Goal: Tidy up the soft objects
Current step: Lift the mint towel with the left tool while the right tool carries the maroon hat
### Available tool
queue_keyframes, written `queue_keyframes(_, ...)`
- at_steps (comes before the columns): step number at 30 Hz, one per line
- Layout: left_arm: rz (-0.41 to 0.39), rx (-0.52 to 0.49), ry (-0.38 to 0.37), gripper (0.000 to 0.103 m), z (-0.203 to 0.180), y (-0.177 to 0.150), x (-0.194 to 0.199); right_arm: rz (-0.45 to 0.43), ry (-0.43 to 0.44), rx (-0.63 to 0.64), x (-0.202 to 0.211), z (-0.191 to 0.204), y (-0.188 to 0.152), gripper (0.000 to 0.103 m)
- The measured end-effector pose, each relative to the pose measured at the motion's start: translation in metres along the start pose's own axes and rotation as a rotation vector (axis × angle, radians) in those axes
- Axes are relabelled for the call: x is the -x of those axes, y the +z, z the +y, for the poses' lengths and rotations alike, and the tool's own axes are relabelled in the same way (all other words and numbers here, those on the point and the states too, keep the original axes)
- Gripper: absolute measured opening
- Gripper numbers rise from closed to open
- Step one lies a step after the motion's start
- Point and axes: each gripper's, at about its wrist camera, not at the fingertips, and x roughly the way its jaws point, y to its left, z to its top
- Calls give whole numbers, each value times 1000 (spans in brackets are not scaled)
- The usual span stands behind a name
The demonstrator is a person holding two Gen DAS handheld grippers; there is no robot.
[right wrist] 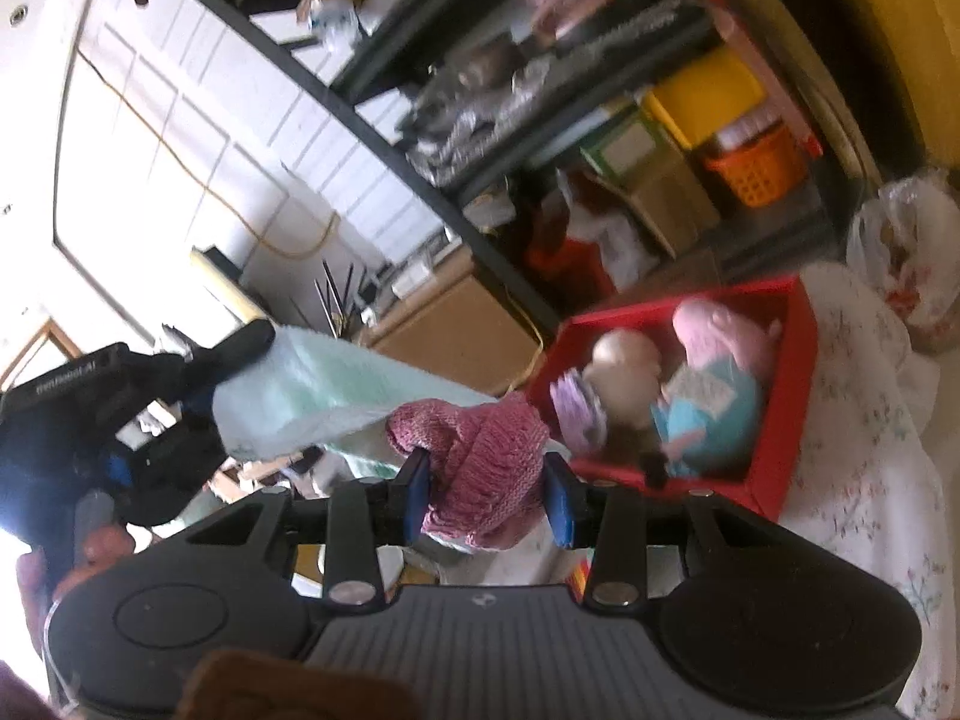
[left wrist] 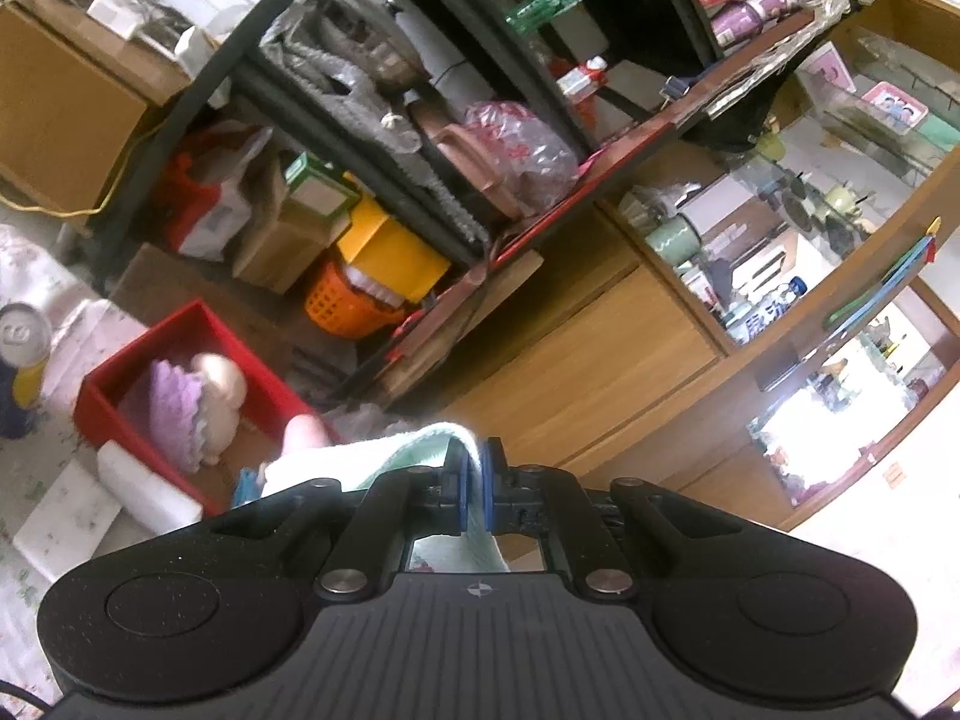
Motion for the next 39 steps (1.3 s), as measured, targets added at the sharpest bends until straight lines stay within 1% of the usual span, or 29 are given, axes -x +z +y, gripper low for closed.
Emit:
queue_keyframes(5, -28, -4, -26, 0, -7, 11, -3, -55, 7, -18, 2, -1, 15, 11)
queue_keyframes(9, -35, -17, -37, 0, -11, 17, -10, -100, 15, -18, 1, 1, 28, 11)
queue_keyframes(14, -31, -28, -55, 0, -13, 27, -25, -127, 21, -27, -13, 1, 42, 11)
queue_keyframes(21, -48, -19, -67, 0, -11, 45, -46, -161, 14, -37, -31, -3, 62, 11)
queue_keyframes(28, -43, -21, -65, 0, -4, 53, -70, -200, 6, -43, -46, -9, 82, 11)
queue_keyframes(34, -46, -25, -41, 0, 4, 56, -83, -214, -42, 9, -61, -6, 92, 11)
queue_keyframes(39, -47, -22, -7, 1, 15, 60, -93, -217, -61, 8, -76, -11, 97, 11)
